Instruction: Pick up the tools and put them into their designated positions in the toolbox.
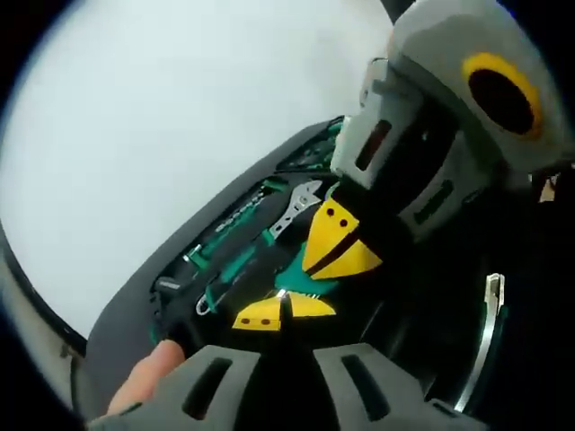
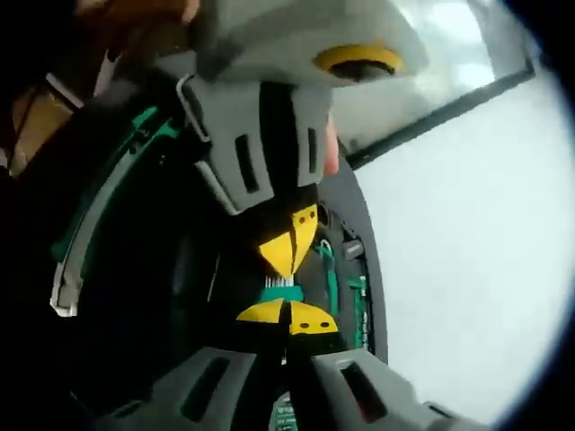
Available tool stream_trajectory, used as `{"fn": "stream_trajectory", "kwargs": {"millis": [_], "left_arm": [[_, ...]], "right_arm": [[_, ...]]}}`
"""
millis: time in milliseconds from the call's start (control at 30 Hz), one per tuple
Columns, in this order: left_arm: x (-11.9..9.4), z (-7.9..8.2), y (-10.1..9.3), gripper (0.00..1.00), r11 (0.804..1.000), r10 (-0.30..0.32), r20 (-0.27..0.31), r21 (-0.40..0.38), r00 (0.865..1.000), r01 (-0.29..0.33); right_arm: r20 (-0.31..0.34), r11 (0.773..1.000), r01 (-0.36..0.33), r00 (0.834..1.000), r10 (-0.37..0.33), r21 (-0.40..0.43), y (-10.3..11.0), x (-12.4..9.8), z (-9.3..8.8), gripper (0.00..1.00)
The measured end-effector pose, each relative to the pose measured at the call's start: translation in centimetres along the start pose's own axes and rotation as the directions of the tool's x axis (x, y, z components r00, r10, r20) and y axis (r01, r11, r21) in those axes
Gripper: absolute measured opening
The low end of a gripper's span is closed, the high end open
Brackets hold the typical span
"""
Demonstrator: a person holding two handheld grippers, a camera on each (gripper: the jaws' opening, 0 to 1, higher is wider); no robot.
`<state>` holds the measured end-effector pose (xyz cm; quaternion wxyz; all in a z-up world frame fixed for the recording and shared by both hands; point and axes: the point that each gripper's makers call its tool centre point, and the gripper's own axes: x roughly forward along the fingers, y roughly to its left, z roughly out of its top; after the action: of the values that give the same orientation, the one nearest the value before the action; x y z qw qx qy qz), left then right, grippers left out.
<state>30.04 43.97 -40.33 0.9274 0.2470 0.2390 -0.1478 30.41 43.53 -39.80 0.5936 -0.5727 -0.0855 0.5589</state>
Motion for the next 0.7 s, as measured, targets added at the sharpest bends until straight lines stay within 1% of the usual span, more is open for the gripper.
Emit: {"fn": "stream_trajectory", "kwargs": {"millis": [33, 67, 100, 133, 167, 200, 233, 300, 333, 367, 400, 433, 467, 500, 567, 600, 633, 667, 700], "left_arm": [[0.0, -0.1, 0.0, 0.0, 1.0, -0.001, 0.005, -0.01, 1.0, 0.001], [-0.2, 0.1, -0.3, 0.0, 1.0, -0.006, 0.014, -0.019, 1.0, 0.007], [-0.3, 0.1, -0.6, 0.0, 0.999, -0.007, 0.029, -0.045, 1.0, 0.008], [-0.4, 0.2, -0.8, 0.0, 0.999, -0.01, 0.039, -0.044, 0.999, 0.011], [-0.4, 0.0, -0.6, 0.0, 0.999, -0.004, 0.048, -0.046, 0.999, 0.006], [-0.5, 0.1, -0.8, 0.0, 0.999, -0.004, 0.051, -0.042, 0.999, 0.006], [-0.4, 0.0, -0.5, 0.0, 0.999, -0.007, 0.048, -0.039, 0.999, 0.009], [-0.3, -0.1, -0.3, 0.0, 0.999, -0.01, 0.045, -0.039, 0.999, 0.012], [-0.3, -0.2, -0.3, 0.0, 0.999, -0.014, 0.048, -0.037, 0.999, 0.016], [-0.2, -0.4, 0.0, 0.0, 0.998, -0.026, 0.054, -0.056, 0.998, 0.029], [-0.1, -0.5, 0.3, 0.0, 0.997, -0.037, 0.056, -0.068, 0.998, 0.04], [-0.2, -1.2, 0.3, 0.0, 0.992, -0.041, 0.021, -0.118, 0.999, 0.043], [-0.2, -0.8, 0.3, 0.0, 0.992, -0.062, 0.036, -0.107, 0.997, 0.066], [-0.2, -0.7, 0.4, 0.0, 0.991, -0.066, 0.033, -0.112, 0.997, 0.069], [0.1, -0.6, 0.3, 0.0, 0.995, -0.06, 0.036, -0.083, 0.998, 0.063], [0.3, -0.3, 0.4, 0.0, 0.995, -0.051, 0.05, -0.08, 0.997, 0.055], [0.4, 0.4, -0.1, 0.0, 0.994, -0.05, 0.081, -0.09, 0.995, 0.057], [0.2, 0.3, 0.2, 0.0, 0.991, -0.023, 0.082, -0.133, 0.996, 0.034], [-0.2, -0.1, 0.5, 0.0, 0.985, -0.016, 0.067, -0.171, 0.998, 0.028]], "right_arm": [[-0.016, 0.997, 0.037, 0.999, -0.038, -0.064, 0.1, 0.1, 0.3, 0.0], [-0.01, 0.994, 0.042, 0.999, -0.043, -0.099, 0.3, 0.0, 0.4, 0.0], [0.0, 0.994, 0.037, 0.999, -0.037, -0.107, 0.4, -0.1, 0.4, 0.0], [0.008, 0.996, 0.024, 1.0, -0.024, -0.083, 0.2, -0.2, 0.3, 0.0], [0.026, 1.0, -0.011, 1.0, 0.011, 0.006, 0.2, -0.1, 0.3, 0.0], [0.025, 1.0, -0.013, 1.0, 0.012, 0.002, 0.0, -0.1, 0.3, 0.0], [0.024, 1.0, -0.007, 1.0, 0.007, -0.014, 0.1, -0.1, 0.3, 0.0], [0.02, 1.0, 0.023, 1.0, -0.023, -0.007, 0.3, 0.3, 0.4, 0.0], [0.025, 0.997, 0.071, 0.997, -0.07, -0.013, 0.1, 0.2, 0.3, 0.0], [0.037, 0.993, 0.095, 0.995, -0.093, -0.072, 0.2, 0.1, 0.5, 0.0], [0.036, 0.996, 0.091, 0.995, -0.09, -0.027, 0.2, 0.1, 0.4, 0.0], [0.03, 0.995, 0.023, 0.999, -0.026, 0.101, 1.4, 0.5, -0.2, 0.0], [0.039, 0.994, 0.024, 0.999, -0.028, 0.106, 0.3, 0.4, -0.3, 0.0], [0.04, 0.995, 0.037, 0.998, -0.041, 0.089, 0.0, 0.4, -0.2, 0.0], [0.053, 0.994, 0.048, 0.997, -0.054, 0.102, -0.2, 0.3, -0.3, 0.0], [0.073, 0.992, 0.029, 0.997, -0.038, 0.119, -0.1, 0.2, 0.0, 0.0], [0.096, 0.991, 0.006, 0.995, -0.019, 0.136, -0.1, 0.2, 0.1, 0.0], [0.12, 0.988, -0.017, 0.993, -0.001, 0.152, -0.2, -0.1, 0.2, 0.0], [0.088, 0.961, 0.031, 0.994, -0.057, 0.274, -1.5, -0.7, -0.8, 0.0]]}}
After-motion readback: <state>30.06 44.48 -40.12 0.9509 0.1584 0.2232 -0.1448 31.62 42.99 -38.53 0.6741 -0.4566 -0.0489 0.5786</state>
